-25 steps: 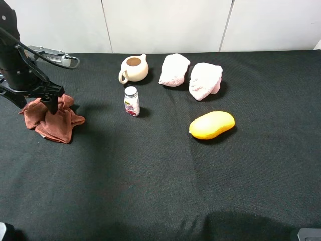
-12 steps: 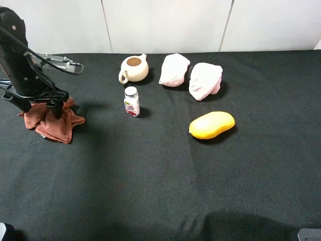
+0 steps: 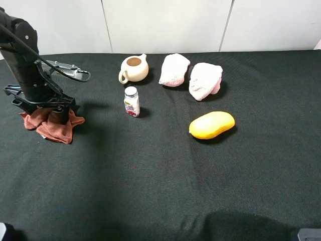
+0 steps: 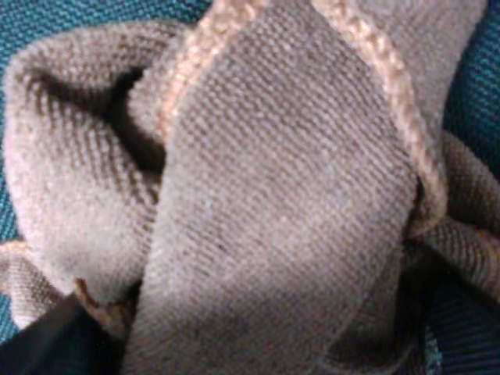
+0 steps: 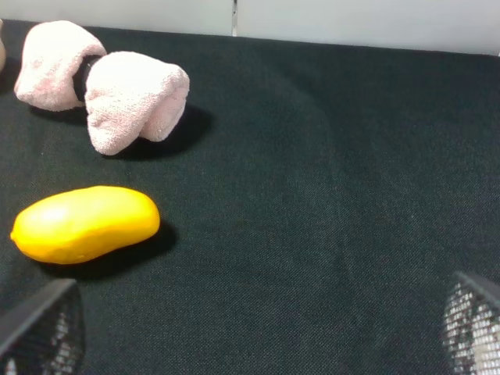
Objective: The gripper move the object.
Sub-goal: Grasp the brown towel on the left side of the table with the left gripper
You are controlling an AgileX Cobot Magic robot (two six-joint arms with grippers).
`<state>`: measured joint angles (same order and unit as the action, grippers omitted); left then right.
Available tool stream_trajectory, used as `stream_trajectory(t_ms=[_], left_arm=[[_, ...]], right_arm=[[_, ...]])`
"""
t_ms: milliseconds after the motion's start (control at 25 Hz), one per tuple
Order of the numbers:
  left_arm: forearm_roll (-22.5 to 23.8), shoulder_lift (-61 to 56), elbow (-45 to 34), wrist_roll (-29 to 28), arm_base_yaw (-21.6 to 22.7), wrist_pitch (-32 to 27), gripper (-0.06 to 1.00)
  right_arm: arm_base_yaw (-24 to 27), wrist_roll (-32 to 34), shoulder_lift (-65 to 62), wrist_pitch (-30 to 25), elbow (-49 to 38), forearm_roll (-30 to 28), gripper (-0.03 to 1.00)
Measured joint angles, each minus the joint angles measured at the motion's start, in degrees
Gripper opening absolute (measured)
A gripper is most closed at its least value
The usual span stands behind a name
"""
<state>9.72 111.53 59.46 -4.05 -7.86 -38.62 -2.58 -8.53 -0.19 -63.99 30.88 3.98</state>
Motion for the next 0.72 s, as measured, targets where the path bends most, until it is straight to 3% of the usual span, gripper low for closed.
stream_trajectory(t_ms=[520,720], left_arm=[[0.00,1.35,0.00,0.00,0.00,0.66,0.75],[0.00,1.35,0.00,0.00,0.00,0.95,0.61]], right_arm=[[0.00,0.00,0.00,0.07,0.00,0.06,0.69],[0.00,0.00,0.00,0.07,0.00,0.06,0.69]])
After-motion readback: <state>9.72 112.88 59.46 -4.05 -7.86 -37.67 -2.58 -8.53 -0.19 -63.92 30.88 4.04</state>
